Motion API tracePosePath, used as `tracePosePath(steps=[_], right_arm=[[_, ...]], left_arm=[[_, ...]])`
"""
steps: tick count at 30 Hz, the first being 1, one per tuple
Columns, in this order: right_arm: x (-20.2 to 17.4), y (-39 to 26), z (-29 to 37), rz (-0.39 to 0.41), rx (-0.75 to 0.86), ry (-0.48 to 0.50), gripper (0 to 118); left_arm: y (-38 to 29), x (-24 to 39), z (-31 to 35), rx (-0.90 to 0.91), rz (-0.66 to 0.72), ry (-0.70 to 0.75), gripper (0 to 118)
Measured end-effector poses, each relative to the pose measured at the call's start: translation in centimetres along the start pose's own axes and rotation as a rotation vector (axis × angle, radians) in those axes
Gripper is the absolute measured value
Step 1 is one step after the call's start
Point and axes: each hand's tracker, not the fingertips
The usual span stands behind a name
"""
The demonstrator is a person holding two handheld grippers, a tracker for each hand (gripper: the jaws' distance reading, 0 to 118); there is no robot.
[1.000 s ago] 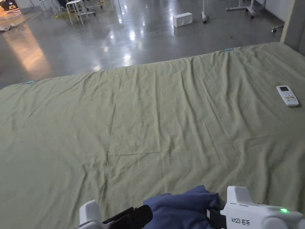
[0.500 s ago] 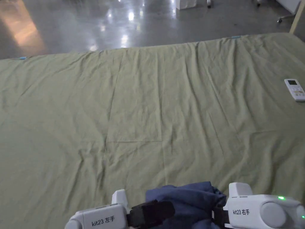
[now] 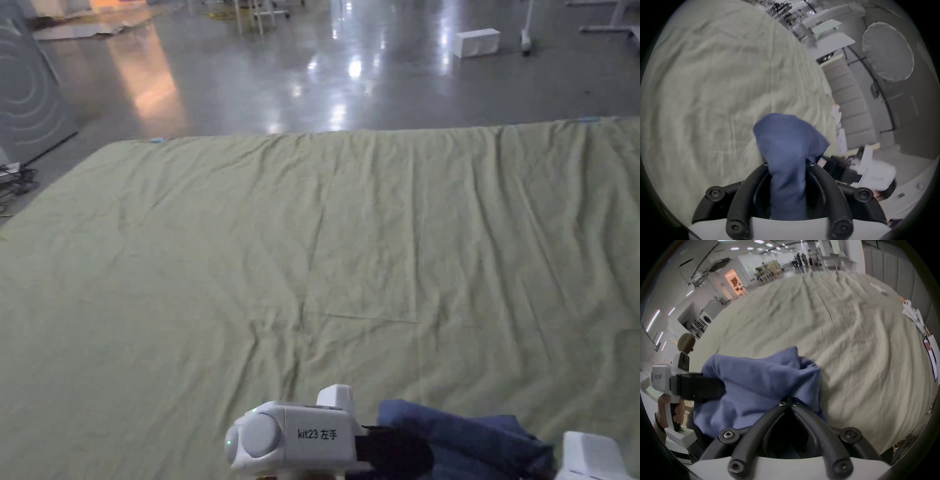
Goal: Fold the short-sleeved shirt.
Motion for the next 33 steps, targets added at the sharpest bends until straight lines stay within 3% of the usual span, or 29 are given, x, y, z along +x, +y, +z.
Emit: tracePosePath(steps=[3,5,9,11,14,15,17,18,20,22,24,25,27,29,33], right_arm=[[-0.2,-0.5,2.8,-0.116,0.075,0.160,0],[-0.1,-1.4,4.2,-0.141,0.085,0.158,0],[-1.1,-2.1,5.4,-0.135,0.100,0.142,0],[-1.6,-2.7,5.0,-0.156,0.082,0.160,0],[-2.7,-3.2,3.7,-0.185,0.032,0.196,0],[-3.0,-3.3,3.4,-0.182,0.018,0.207,0],[-3.6,-3.3,3.2,-0.152,-0.024,0.209,0],[-3.9,-3.3,3.4,-0.134,-0.021,0.198,0],[-4.1,-3.4,3.4,-0.095,-0.030,0.194,0],[-4.1,-3.3,3.3,-0.073,-0.039,0.182,0],[-3.8,-3.2,3.4,-0.047,-0.038,0.160,0],[-3.7,-3.1,3.6,-0.033,-0.025,0.153,0],[-3.2,-2.9,3.9,-0.021,-0.009,0.157,0],[-4.0,-2.1,4.7,-0.010,0.018,0.155,0],[-3.5,-1.1,7.2,-0.030,0.178,0.170,0]], left_arm=[[1.7,-1.2,6.6,0.102,0.015,-0.082,26],[2.9,-2.5,12.9,0.129,-0.066,-0.021,26],[5.9,-7.1,25.4,0.131,-0.123,0.277,27],[7.7,-10.0,30.8,0.160,-0.066,0.431,26],[10.3,-15.4,35.2,0.157,0.115,0.493,26],[11.2,-16.8,36.3,0.147,0.096,0.498,26],[11.7,-20.7,34.2,0.087,0.131,0.601,26],[11.8,-21.9,34.0,0.067,0.156,0.611,28],[11.7,-24.0,33.2,0.042,0.249,0.645,53],[10.2,-20.0,31.7,0.057,0.164,0.792,83],[10.2,-19.2,32.0,0.047,0.100,0.916,85],[12.1,-21.8,32.9,0.012,0.101,0.974,85],[13.1,-19.5,34.0,-0.026,0.062,1.044,86],[13.1,-14.0,34.4,0.080,-0.099,1.119,85],[11.4,-4.0,34.9,0.315,-0.327,0.950,85]])
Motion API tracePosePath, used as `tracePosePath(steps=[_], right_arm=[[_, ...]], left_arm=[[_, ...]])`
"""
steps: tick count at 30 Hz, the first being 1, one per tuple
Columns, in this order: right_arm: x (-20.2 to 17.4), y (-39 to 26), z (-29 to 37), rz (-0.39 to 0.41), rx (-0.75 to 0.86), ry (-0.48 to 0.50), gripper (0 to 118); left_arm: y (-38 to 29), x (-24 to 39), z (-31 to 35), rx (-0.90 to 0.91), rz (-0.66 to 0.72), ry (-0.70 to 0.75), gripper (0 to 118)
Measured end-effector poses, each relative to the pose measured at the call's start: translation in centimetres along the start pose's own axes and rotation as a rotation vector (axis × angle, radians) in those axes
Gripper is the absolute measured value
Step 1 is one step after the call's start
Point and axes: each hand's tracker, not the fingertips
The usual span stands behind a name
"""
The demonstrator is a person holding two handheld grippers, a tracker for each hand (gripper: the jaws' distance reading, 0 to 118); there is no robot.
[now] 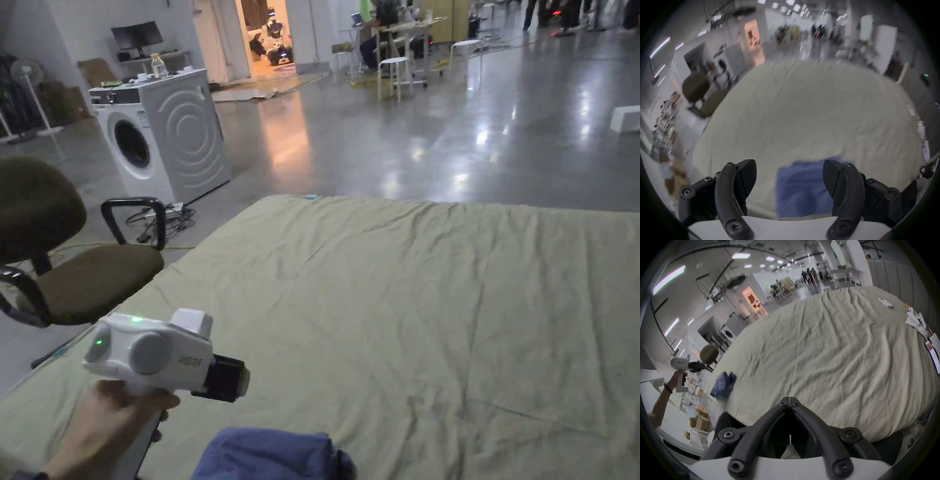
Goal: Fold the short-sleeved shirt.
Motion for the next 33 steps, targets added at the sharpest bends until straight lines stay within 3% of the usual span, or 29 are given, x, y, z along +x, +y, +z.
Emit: tracePosePath(steps=[4,6,9,11,13,14,16,19,22,23,26,28,29,30,33], right_arm=[[-0.8,2.7,2.7,0.039,0.160,-0.005,0],[-1.2,4.1,4.2,0.057,0.230,0.010,0],[-1.8,5.6,6.7,0.142,0.382,-0.031,0],[-3.5,6.3,9.3,0.208,0.518,-0.145,0],[-4.4,6.0,11.0,0.295,0.618,-0.242,0],[-4.7,5.8,11.7,0.323,0.645,-0.256,0],[-5.1,5.4,13.0,0.343,0.672,-0.255,0],[-5.4,4.3,14.2,0.355,0.684,-0.257,0],[-5.9,3.3,15.4,0.396,0.716,-0.234,0],[-5.8,2.9,15.5,0.369,0.698,-0.229,0],[-6.0,2.2,15.8,0.399,0.741,-0.226,0],[-5.1,1.9,15.2,0.378,0.721,-0.169,0],[-4.9,1.8,14.6,0.291,0.610,-0.199,0],[-5.2,1.8,14.9,0.347,0.678,-0.245,0],[-5.3,1.8,15.0,0.356,0.678,-0.224,0]], left_arm=[[-1.9,7.4,9.1,0.469,-0.013,-0.124,85],[-3.3,11.0,12.1,0.589,-0.038,-0.159,85],[-6.0,19.3,15.8,0.687,-0.191,-0.079,84],[-8.0,23.4,17.3,0.750,-0.264,-0.050,82],[-9.2,26.3,18.3,0.785,-0.299,-0.036,72],[-9.8,27.4,18.9,0.803,-0.277,-0.039,60],[-10.6,28.0,20.3,0.850,-0.261,-0.113,26],[-12.5,28.8,22.5,0.903,-0.126,-0.095,5],[-13.6,28.7,23.1,0.872,-0.163,-0.207,5],[-14.0,28.8,22.9,0.841,-0.187,-0.160,3],[-14.1,28.7,21.6,0.793,-0.191,-0.078,0],[-14.2,27.6,21.0,0.762,-0.093,-0.153,0],[-14.2,27.3,21.0,0.769,-0.067,-0.165,0],[-14.2,27.3,20.9,0.767,-0.079,-0.149,0],[-14.4,27.0,21.2,0.767,-0.121,-0.108,0]])
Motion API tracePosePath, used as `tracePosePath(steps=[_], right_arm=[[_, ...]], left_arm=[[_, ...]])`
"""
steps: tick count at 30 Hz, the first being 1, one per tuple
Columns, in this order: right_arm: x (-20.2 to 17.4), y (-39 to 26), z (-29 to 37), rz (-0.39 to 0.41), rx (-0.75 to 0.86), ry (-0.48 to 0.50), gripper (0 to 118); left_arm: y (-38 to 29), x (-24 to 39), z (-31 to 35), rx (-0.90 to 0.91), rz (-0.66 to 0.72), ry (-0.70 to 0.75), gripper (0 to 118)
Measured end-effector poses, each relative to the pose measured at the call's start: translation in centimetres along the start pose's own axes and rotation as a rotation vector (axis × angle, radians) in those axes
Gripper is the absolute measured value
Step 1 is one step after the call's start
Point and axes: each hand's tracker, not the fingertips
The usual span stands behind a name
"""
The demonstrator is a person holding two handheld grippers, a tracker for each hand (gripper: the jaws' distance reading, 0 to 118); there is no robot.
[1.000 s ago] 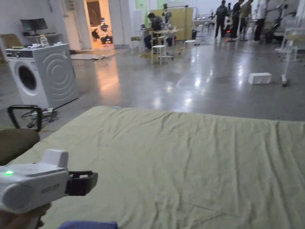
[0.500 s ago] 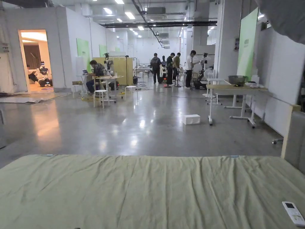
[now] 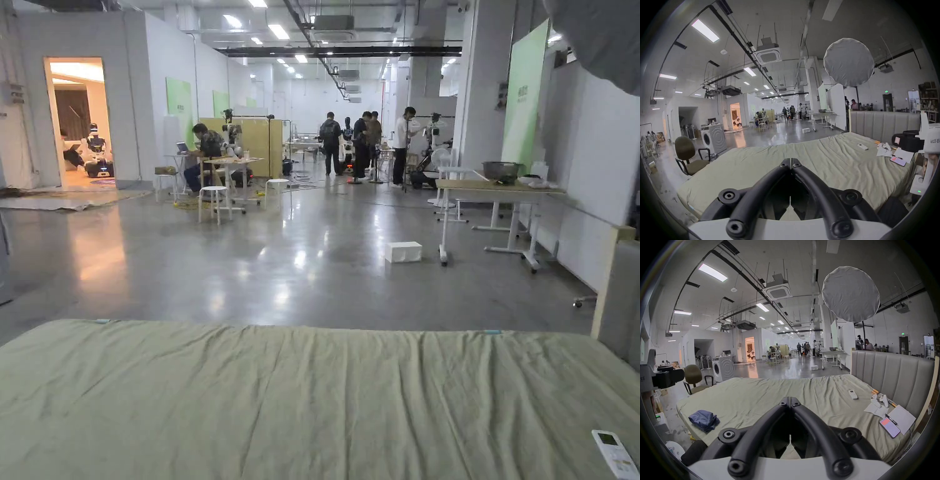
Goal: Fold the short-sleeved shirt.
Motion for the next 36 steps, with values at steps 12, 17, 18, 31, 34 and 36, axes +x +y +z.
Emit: tracePosePath(steps=[12,17,18,31,34,36], right_arm=[[-2.3,0.1,-0.7,0.071,-0.010,0.058,0],[-2.1,-0.4,-1.3,0.035,-0.045,0.065,48],[-2.0,-0.3,-1.3,0.045,-0.036,0.067,51],[-3.0,-0.2,-1.4,0.122,-0.021,0.012,118],[-3.0,-0.1,-1.3,0.132,-0.010,0.015,118],[-3.0,0.0,-1.4,0.126,-0.011,0.019,118]], left_arm=[[0.1,-0.7,0.0,-0.010,0.029,0.008,0],[-0.2,-1.9,0.1,0.013,0.068,-0.036,59],[-0.2,-1.9,0.1,0.008,0.072,-0.034,67],[-0.5,-1.5,-0.2,0.027,0.059,-0.026,117],[-0.4,-1.7,-0.1,0.031,0.073,-0.023,117],[-0.2,-1.6,-0.1,0.028,0.078,-0.021,117]])
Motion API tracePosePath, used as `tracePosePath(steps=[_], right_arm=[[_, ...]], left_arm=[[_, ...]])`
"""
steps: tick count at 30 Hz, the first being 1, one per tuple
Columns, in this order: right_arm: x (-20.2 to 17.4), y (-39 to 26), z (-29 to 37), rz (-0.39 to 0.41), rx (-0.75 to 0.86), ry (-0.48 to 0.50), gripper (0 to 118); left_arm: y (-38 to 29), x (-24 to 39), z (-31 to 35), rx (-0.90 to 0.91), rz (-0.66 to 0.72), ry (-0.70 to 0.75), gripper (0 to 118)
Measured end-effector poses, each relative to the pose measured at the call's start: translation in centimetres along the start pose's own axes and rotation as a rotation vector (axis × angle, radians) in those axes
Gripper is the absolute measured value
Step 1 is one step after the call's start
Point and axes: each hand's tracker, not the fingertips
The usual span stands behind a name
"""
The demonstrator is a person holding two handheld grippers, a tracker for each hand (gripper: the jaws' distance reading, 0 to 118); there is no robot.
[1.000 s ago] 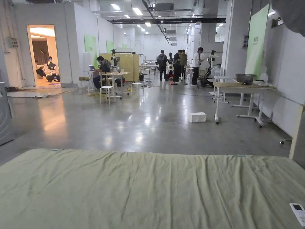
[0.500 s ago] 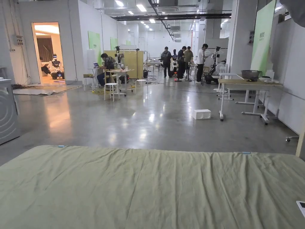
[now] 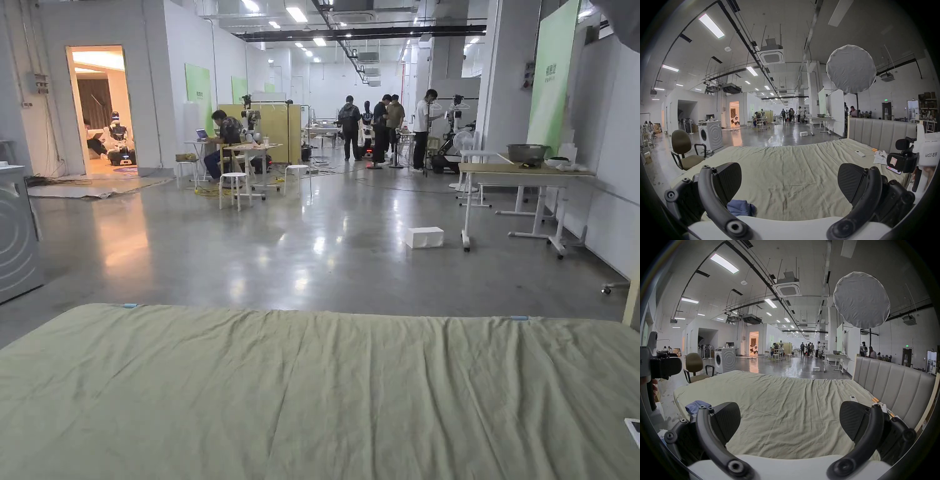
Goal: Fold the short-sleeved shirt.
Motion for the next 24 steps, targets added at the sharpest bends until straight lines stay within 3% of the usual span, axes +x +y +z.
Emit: tracePosePath(steps=[24], right_arm=[[0.20,0.63,0.23,-0.021,-0.013,-0.032,118]], left_arm=[[0.17,-0.23,-0.18,-0.030,0.008,-0.001,117]])
